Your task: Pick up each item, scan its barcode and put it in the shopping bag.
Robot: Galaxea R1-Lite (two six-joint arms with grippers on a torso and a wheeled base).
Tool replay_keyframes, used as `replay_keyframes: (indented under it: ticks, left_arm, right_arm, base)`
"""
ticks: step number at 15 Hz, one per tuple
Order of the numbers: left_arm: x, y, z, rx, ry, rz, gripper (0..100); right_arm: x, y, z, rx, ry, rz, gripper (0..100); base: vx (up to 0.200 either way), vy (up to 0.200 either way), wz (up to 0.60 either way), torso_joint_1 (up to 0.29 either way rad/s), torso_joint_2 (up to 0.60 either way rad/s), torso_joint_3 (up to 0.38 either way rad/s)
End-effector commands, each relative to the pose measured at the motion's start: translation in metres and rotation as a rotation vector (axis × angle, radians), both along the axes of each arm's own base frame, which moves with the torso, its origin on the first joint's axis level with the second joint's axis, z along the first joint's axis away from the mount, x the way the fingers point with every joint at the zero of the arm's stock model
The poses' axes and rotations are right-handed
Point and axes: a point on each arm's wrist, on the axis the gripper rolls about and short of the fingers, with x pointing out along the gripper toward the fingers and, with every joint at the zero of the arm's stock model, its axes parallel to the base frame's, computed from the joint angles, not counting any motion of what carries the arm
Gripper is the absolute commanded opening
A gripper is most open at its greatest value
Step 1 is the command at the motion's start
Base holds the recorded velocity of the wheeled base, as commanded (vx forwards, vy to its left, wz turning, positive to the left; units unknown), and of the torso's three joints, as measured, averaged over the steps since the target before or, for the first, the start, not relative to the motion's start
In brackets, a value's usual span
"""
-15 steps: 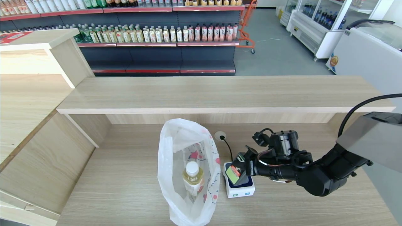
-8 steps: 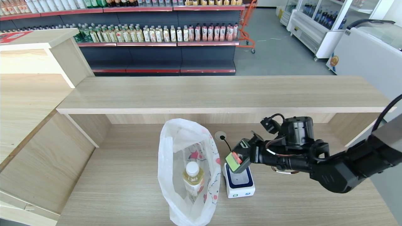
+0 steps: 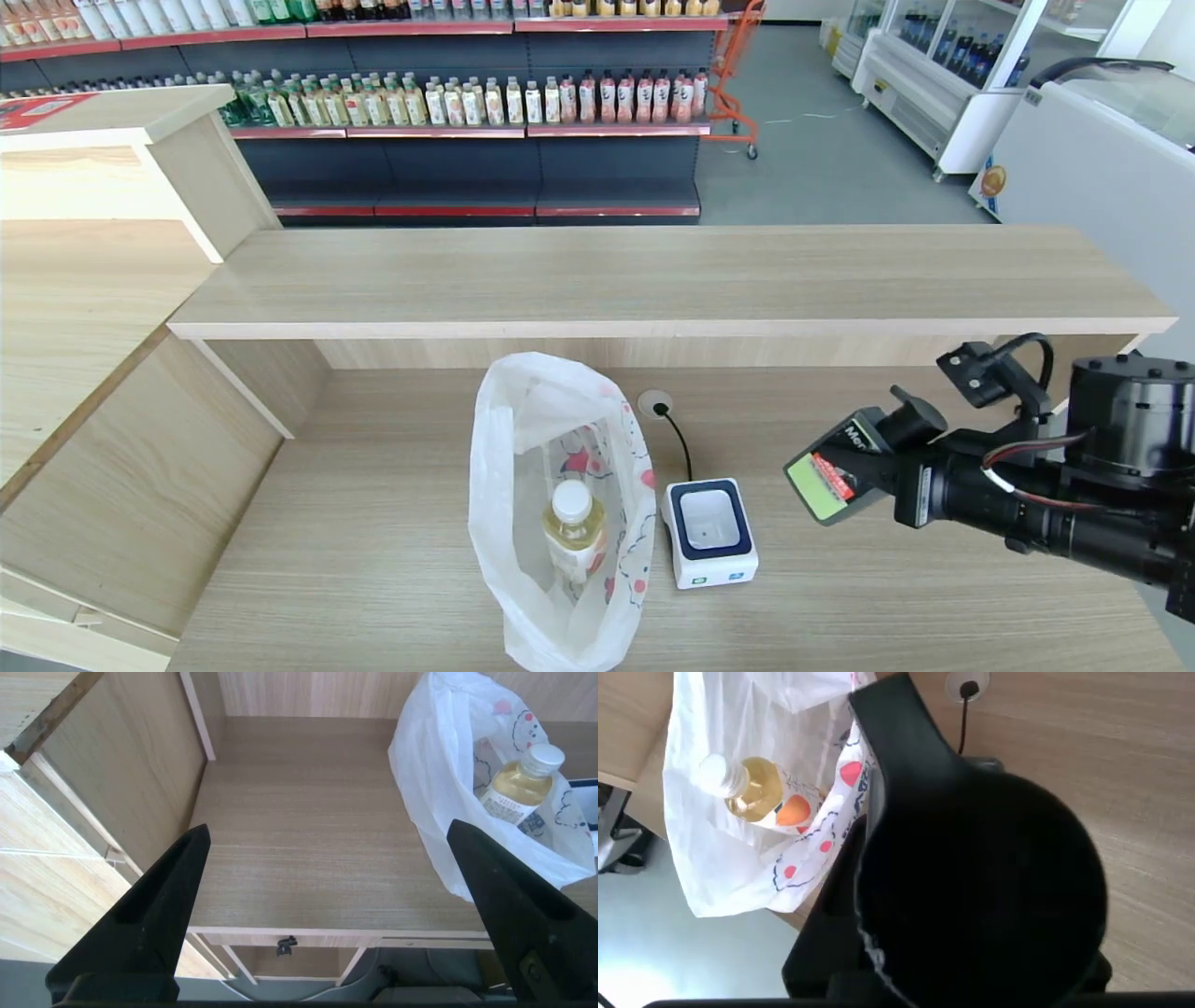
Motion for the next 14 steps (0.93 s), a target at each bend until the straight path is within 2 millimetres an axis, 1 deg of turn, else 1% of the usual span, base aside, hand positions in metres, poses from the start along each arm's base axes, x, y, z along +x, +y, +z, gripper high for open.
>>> replay_keyframes:
  ticks: [1,2,3,5,7,9,11,13,14]
  left_arm:
    - [0.0,0.0,0.0,-0.001,-0.001,0.001,100]
    - [0.0,0.0,0.0,-0.005,0.0,0.001,100]
    - [0.0,0.0,0.0,-0.005,0.001,0.001,100]
    - [0.0,0.0,0.0,-0.004,0.001,0.001,100]
    - [0.0,0.0,0.0,-0.004,0.001,0.001,100]
    - [0.0,0.0,0.0,-0.002,-0.001,0.001,100]
    - [0.0,0.0,0.0,-0.004,0.0,0.001,100]
    - [0.0,0.0,0.0,-0.004,0.0,0.001,100]
    - [0.0,0.0,0.0,-0.004,0.0,0.001,100]
  right_arm:
    - [-0.017,-0.005,0.018,0.09,-0.032,-0.022,0]
    - [-0.018,-0.003,0.021,0.149,-0.001,-0.03,0]
    - [-0.017,-0.002,0.021,0.166,0.011,-0.035,0]
    - [-0.015,-0.002,0.019,0.167,0.022,-0.039,0]
    - [-0.009,-0.001,0.018,0.163,0.029,-0.044,0]
    - [0.004,0.003,0.013,0.151,0.043,-0.049,0]
    - [0.02,0.008,0.006,0.11,0.045,-0.037,0]
    - [0.038,0.014,-0.006,0.043,0.045,-0.016,0]
    - [0.053,0.019,-0.013,0.001,0.033,0.002,0]
  base:
    - [0.0,0.2,0.0,0.007,0.0,-0.002]
    - [0.0,0.2,0.0,0.002,0.0,0.002]
    - [0.0,0.2,0.0,0.002,0.0,0.002]
    - [0.0,0.2,0.0,-0.01,0.0,0.005]
    - [0.0,0.2,0.0,0.022,0.0,0.005]
    - [0.0,0.2,0.0,0.002,0.01,-0.002]
    - [0.0,0.0,0.0,0.0,0.0,0.0]
    - [0.0,0.0,0.0,0.0,0.0,0.0]
    - [0.0,0.0,0.0,0.0,0.0,0.0]
